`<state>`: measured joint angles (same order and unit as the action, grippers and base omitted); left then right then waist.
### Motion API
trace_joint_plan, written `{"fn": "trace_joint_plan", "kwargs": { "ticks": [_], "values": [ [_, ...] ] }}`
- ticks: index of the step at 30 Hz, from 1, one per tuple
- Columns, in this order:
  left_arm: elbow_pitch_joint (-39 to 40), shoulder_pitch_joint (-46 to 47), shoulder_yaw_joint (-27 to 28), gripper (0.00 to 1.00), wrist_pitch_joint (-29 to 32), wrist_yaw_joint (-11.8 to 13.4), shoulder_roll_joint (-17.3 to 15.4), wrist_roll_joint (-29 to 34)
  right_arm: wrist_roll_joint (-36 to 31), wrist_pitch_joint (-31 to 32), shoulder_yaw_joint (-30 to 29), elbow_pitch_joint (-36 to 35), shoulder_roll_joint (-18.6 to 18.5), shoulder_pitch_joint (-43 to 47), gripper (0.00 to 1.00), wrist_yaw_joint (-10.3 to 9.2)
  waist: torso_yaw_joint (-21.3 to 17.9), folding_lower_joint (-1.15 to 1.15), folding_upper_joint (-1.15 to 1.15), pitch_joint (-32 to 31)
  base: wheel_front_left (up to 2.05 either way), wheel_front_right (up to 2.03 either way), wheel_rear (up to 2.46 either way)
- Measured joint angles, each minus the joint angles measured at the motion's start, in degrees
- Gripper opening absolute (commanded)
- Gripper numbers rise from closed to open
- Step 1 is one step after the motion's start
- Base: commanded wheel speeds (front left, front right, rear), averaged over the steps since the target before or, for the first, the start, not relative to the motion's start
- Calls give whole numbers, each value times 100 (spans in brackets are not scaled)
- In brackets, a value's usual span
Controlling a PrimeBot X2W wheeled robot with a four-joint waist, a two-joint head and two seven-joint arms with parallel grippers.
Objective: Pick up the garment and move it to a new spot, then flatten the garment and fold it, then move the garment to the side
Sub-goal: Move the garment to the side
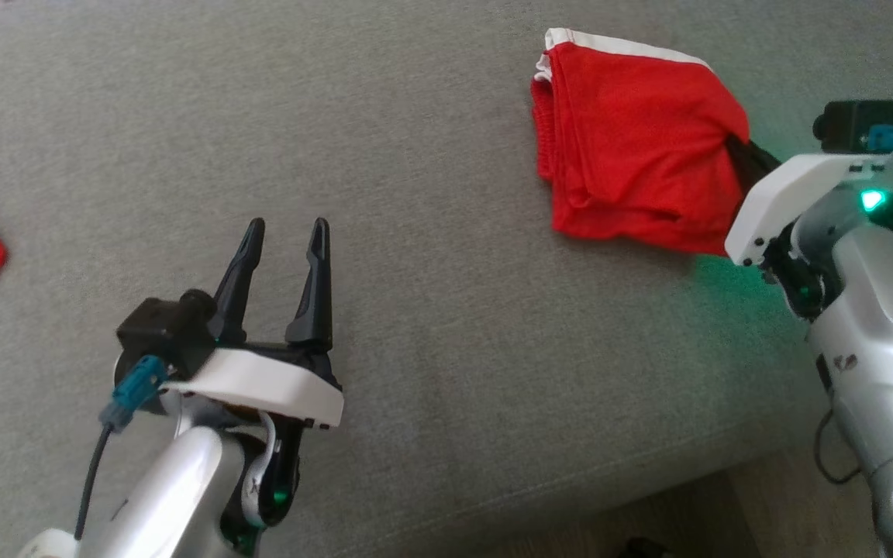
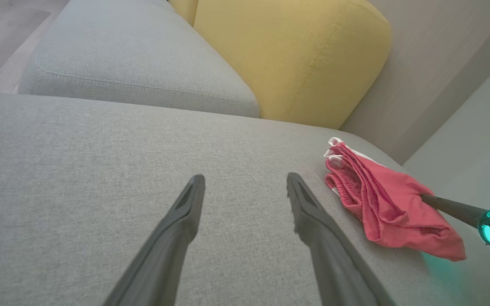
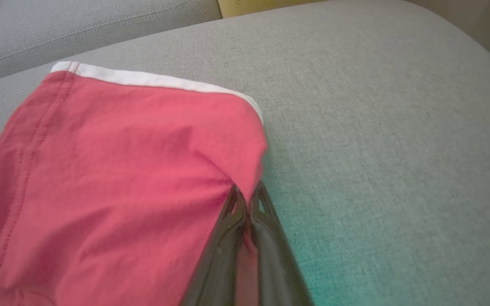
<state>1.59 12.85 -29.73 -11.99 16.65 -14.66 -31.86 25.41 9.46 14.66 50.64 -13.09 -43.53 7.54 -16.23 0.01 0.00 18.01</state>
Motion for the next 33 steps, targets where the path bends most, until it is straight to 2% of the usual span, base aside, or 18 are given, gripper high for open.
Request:
{"fn": "trace_joint_plan", "kwargs": {
  "ticks": [7, 14, 21, 33],
  "values": [
    [-1, 35, -16, 100, 31, 5, -45, 1, -377, -97, -20, 465, -137, -452, 0, 0, 233, 0, 0, 15, 0, 0, 0],
    [93, 34, 43, 100, 40, 77, -169, 1, -1009, -315, -236, 1026, -725, -1124, 0, 0, 519, 0, 0, 143, 0, 0, 0],
    [266, 33, 67, 100, 144, 159, -294, 53, -1366, -400, -383, 1299, -1042, -1452, 0, 0, 519, 0, 0, 300, 0, 0, 0],
    [479, 41, 47, 100, 335, 253, -410, 110, -1831, -592, -672, 1496, -1244, -1879, 0, 0, 485, 0, 0, 509, 0, 0, 0]
  ]
}}
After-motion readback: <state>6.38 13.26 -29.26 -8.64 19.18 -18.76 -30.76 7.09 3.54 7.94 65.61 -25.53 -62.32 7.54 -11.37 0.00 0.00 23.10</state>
